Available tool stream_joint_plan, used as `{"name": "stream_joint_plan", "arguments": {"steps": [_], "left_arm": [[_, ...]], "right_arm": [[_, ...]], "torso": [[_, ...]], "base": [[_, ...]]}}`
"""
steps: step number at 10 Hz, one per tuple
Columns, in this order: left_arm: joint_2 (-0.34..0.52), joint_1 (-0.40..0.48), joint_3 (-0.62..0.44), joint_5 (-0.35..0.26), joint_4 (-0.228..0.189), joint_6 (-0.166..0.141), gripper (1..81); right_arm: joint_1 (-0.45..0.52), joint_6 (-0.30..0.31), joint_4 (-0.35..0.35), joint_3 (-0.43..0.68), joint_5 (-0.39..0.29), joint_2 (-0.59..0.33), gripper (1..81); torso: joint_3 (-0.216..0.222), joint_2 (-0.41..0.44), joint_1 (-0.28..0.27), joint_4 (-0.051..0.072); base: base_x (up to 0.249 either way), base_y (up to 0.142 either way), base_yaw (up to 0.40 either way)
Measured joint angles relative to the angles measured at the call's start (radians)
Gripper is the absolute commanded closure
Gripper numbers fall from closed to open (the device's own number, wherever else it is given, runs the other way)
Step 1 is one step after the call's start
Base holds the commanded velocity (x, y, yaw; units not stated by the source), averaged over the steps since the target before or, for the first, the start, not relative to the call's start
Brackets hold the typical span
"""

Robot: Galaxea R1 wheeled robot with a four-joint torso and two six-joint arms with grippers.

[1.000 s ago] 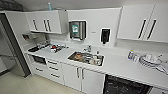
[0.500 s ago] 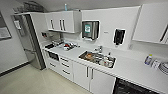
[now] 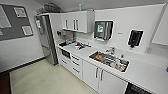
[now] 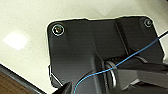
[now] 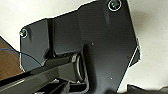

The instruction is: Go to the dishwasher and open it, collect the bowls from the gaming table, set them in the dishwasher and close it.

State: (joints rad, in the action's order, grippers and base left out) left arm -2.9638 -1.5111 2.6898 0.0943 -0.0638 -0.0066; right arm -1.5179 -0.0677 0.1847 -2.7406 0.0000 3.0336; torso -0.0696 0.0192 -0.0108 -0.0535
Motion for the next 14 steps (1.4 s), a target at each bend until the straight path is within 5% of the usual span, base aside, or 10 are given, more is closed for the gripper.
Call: {"name": "stream_joint_plan", "arguments": {"steps": [14], "left_arm": [[-0.006, -0.003, 0.000, 0.000, 0.000, -0.005, 1.0]], "right_arm": [[-0.006, -0.015, -0.011, 0.000, 0.007, -0.010, 1.0]], "torso": [[0.000, 0.000, 0.000, 0.000]], "base": [[0.000, 0.000, 0.355]]}}
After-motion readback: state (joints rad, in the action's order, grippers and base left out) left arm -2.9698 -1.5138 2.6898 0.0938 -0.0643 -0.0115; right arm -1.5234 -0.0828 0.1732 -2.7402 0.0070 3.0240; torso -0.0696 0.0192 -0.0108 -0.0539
